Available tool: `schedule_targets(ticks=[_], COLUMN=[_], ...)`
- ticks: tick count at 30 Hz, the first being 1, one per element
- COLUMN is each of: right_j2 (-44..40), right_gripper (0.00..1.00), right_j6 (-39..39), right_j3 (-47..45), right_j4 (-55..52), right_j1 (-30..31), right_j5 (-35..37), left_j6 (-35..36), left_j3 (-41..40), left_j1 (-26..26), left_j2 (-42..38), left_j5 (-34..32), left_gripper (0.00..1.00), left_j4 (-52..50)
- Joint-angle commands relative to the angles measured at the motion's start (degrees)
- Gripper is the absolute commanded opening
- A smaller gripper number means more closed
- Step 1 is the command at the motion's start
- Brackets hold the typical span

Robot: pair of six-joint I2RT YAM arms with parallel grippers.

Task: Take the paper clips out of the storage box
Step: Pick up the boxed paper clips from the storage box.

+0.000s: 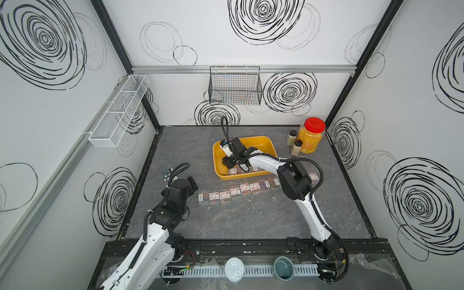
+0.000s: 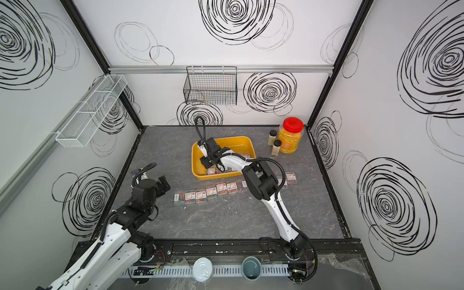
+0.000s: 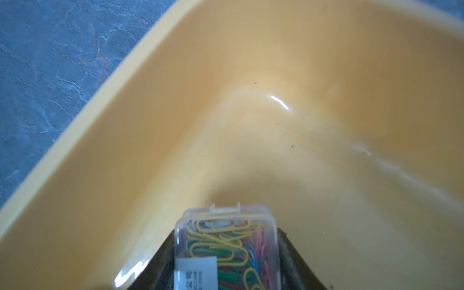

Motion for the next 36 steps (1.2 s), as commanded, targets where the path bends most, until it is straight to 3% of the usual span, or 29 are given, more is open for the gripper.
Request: schedule_targets(ticks=[1,5,10,17,23,30,36], right_j2=[-6.5,-8.6,-7.6,-4.8,-1.3,-2.9,-3.9], right_gripper=[0.4,0.4,0.34,0.36,0.36,0.36,0.37], right_j6=[0.8,-2.5,-6.5,-12.2,-17.6,-17.4,-16.7], right_j3=[-4.9,-10.3,-10.7,-9.0,-5.3,-5.2,-5.3], right_j4=[11.5,20.9,25.6,28.0,28.3,29.3,26.6], right_j1=[0.0,1.0,1.7,2.8,4.6,5.9,6.0], right_j5=[1.2,-0.4,0.1,-1.3,6.7,10.4,7.2], left_j6=[0.0,0.0,-0.2,-0.5,-0.5,-0.6,-0.6], left_j3=[0.2,0.3,0.3,0.2,0.3,0.4,0.3], left_j1=[0.5,0.5,0.5,0.5,0.6,0.6,0.6], left_j2=[-0.4,-0.4,-0.1,-0.5,-0.2,0.1,-0.3], left_j5=[-0.3,-0.4,-0.6,-0.7,-0.7,-0.8,-0.6], left_gripper=[0.99,0.99,0.99,0.99,0.99,0.99,0.99], left_j4=[2.0,2.0,1.7,1.6,1.5,1.5,1.4])
